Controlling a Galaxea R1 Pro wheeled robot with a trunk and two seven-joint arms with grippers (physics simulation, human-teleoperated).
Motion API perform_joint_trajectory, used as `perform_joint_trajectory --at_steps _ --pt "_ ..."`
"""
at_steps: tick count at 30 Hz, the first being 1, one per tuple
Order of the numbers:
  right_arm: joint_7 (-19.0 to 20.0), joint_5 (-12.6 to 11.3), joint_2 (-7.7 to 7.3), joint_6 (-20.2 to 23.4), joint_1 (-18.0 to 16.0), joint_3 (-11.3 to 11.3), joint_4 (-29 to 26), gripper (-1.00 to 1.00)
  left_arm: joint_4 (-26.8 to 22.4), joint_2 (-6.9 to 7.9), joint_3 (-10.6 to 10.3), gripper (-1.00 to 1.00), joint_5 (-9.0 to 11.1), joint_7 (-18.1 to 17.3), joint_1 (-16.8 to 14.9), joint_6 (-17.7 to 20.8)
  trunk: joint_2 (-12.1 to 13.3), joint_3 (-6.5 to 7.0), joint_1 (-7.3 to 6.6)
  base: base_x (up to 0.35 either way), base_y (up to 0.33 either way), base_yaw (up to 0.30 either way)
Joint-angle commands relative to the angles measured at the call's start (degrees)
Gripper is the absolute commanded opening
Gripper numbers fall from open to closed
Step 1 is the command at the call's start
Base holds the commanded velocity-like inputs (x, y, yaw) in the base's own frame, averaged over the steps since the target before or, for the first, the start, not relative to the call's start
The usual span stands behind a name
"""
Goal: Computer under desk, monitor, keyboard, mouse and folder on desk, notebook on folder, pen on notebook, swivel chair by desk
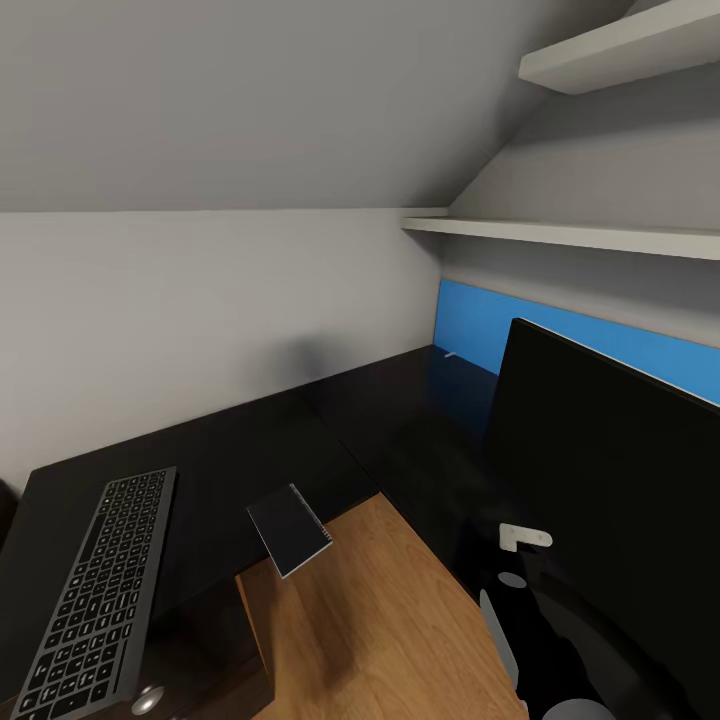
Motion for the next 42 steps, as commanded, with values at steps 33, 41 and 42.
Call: perform_joint_trajectory --at_steps 33,41,42 --pt "-0.06 0.09 0.31 0.39 -0.02 0.14 -0.41 -1.0 0.02 -0.01 -0.18 1.0 -0.12 0.18 -0.03 -0.17 -0.03 -0.06 0.0 0.0 0.0 0.0" --pt "-0.05 0.09 0.42 0.33 -0.02 0.22 -0.36 -1.0 0.02 -0.01 -0.19 1.0 -0.12 0.18 -0.03 -0.17 -0.03 -0.06 0.0 0.0 0.0 0.0" --pt "-0.06 0.09 0.41 0.33 -0.02 0.23 -0.38 -1.0 0.02 -0.01 -0.21 1.0 -0.15 0.18 -0.03 -0.17 -0.03 -0.06 0.0 0.0 0.0 0.0"
